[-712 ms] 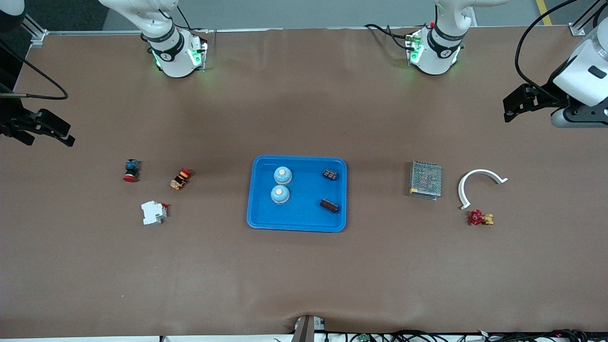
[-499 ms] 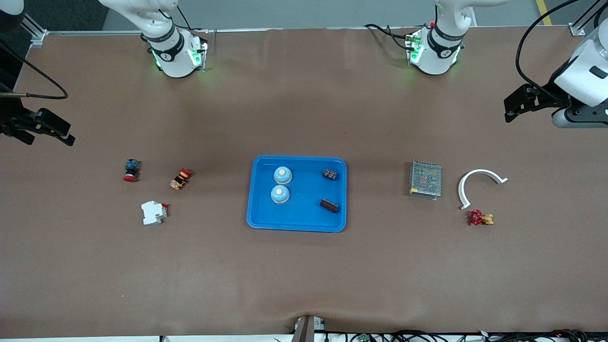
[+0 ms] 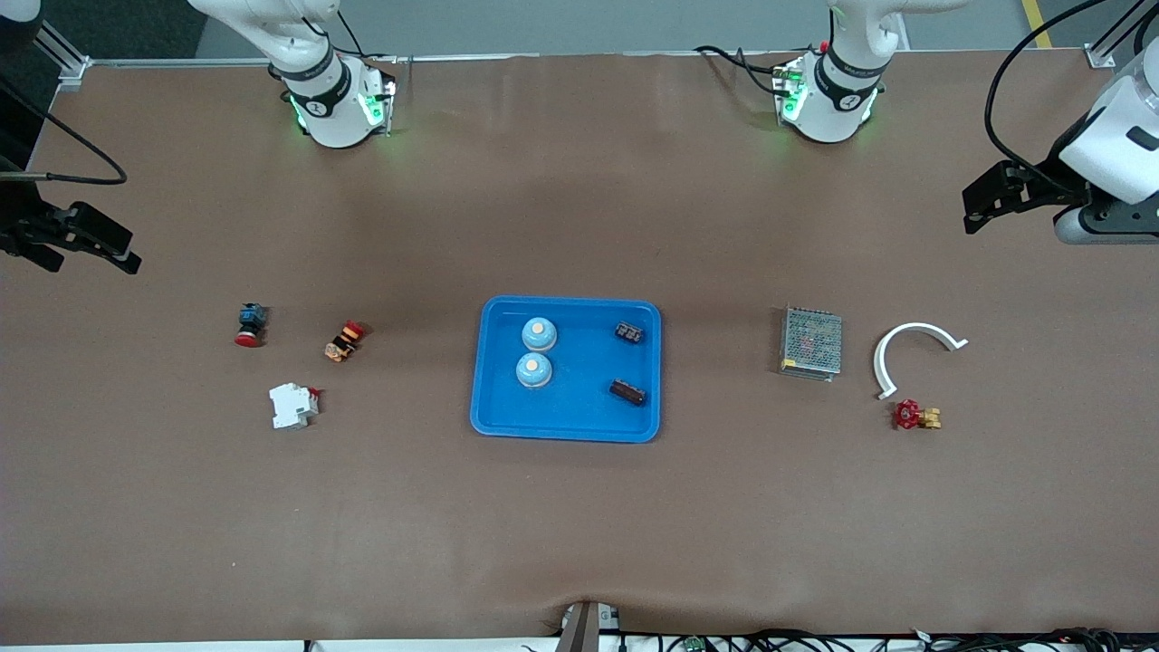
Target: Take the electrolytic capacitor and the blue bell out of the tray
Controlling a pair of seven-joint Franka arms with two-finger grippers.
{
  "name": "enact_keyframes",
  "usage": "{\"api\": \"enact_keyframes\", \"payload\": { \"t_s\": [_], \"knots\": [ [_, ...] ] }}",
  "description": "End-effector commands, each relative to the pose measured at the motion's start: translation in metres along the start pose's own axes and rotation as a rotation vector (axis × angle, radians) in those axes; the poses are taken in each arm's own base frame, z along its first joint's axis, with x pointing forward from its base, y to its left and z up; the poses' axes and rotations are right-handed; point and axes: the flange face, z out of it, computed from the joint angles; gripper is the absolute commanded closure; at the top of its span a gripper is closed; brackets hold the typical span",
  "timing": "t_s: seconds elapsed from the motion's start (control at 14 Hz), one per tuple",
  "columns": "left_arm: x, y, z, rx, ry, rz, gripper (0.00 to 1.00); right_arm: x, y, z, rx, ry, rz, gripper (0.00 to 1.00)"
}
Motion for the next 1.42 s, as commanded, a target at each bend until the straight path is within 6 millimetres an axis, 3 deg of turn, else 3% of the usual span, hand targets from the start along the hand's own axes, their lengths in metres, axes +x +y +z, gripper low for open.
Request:
{"api": "enact_keyframes", "payload": {
  "t_s": [0.0,0.21,0.43,0.57,0.71,0.85,1.14,1.35],
  "knots": [
    [0.004,0.001,0.009,-0.005,-0.027,0.003,0.0,-0.003,-0.013,-0.009,-0.004,-0.019,-0.017,0.0],
    [0.005,0.021,0.039,-0.004,-0.081,0.035,0.0,-0.012,-0.057,-0.011,0.003,-0.052,0.041,0.0],
    [0.01,0.048,0.06,-0.011,-0.093,0.061,0.0,-0.025,-0.127,-0.011,0.006,-0.052,0.152,0.0],
    [0.006,0.083,0.09,-0.003,-0.099,-0.025,0.0,-0.036,-0.172,-0.01,0.015,-0.046,0.159,0.0],
    [0.0,0.131,0.116,-0.002,-0.082,-0.122,0.0,-0.043,-0.232,0.011,0.006,-0.051,0.122,0.0],
    [0.004,0.166,0.142,-0.015,-0.085,-0.188,0.0,-0.04,-0.261,0.028,0.031,-0.045,0.127,0.0],
    [0.003,0.228,0.187,-0.03,-0.111,-0.271,0.0,-0.053,-0.337,0.076,0.045,-0.048,0.0,0.0],
    [0.005,0.266,0.22,-0.054,-0.11,-0.354,0.0,-0.054,-0.368,0.117,0.044,-0.066,-0.041,0.0]
  ]
}}
